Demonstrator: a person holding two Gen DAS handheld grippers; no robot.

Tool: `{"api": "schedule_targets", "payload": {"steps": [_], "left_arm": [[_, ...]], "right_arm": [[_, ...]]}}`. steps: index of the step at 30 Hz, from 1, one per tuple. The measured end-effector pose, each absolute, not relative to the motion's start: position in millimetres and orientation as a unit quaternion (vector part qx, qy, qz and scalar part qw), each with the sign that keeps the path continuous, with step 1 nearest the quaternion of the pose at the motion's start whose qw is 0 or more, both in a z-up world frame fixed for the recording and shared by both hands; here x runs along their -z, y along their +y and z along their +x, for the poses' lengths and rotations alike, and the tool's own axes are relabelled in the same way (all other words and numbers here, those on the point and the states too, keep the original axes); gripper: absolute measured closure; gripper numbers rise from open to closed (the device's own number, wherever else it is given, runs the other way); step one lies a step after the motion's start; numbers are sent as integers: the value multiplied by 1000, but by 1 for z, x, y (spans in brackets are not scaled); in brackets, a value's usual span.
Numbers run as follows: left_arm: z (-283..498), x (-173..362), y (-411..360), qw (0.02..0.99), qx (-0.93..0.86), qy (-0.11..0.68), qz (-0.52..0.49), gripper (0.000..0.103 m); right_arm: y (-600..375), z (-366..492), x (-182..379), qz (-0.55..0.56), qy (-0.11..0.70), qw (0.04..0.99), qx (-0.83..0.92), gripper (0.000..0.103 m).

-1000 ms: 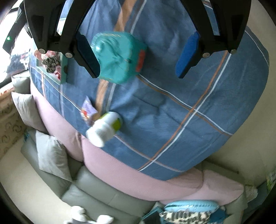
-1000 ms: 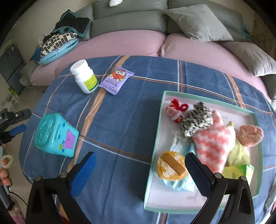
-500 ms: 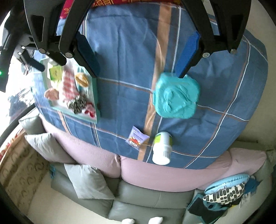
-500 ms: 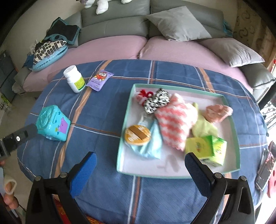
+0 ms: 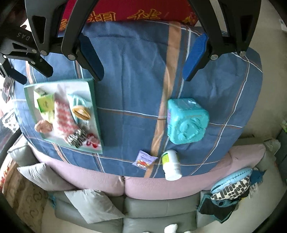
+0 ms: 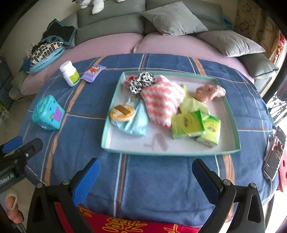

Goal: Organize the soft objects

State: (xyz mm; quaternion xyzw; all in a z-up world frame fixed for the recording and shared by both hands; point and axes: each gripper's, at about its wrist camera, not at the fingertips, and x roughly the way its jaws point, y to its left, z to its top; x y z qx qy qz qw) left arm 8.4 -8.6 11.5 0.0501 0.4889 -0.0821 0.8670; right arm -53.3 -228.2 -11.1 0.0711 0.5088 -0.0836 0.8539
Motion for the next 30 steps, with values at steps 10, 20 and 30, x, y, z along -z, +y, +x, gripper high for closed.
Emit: {"api": "schedule_targets", "payload": {"steps": [10,20,30], "left_arm": [[-19,3,-31,874,72,469,102,14],[-18,11,-33,871,52,475,116,14],[-21,12,-33,874,52,470,116,14]], "right_arm": [[-229,-77,27,86,506,853,89,0],[-230,-82,25,90,490,862,96,0],[-231,-83,26,89,491,860,104,0]]}}
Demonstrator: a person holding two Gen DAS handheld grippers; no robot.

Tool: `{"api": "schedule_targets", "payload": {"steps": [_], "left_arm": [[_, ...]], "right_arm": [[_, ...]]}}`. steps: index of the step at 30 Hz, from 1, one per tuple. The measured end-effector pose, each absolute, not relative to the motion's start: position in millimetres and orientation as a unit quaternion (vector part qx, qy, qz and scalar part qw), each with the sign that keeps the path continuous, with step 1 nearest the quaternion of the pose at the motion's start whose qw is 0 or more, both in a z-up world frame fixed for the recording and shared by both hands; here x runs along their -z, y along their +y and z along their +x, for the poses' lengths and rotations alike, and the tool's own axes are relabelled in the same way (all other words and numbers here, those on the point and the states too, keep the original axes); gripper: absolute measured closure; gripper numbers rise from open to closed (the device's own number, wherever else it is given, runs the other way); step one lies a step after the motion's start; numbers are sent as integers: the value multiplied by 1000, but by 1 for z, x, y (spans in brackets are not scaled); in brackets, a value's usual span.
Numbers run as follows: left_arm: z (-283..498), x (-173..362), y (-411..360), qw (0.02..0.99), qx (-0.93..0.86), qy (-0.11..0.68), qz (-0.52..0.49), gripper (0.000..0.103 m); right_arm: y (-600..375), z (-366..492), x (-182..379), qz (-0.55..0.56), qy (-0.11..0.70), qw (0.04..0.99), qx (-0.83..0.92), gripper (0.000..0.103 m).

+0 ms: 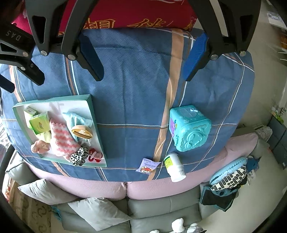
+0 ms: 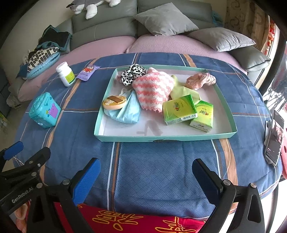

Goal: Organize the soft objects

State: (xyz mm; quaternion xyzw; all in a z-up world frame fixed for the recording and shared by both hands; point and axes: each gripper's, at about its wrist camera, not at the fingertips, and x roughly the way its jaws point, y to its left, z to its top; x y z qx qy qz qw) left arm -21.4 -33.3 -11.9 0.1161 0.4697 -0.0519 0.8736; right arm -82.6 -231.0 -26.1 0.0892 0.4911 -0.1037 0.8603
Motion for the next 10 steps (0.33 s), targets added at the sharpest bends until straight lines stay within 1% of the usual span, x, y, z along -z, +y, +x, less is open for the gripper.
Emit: {"api": "schedule_targets", "payload": {"steps": [10], "left_arm": [[-23,10,-30,877,60,465,104,14]], "right_arm": [[-228,-81,27,82,495,859,107,0]]}}
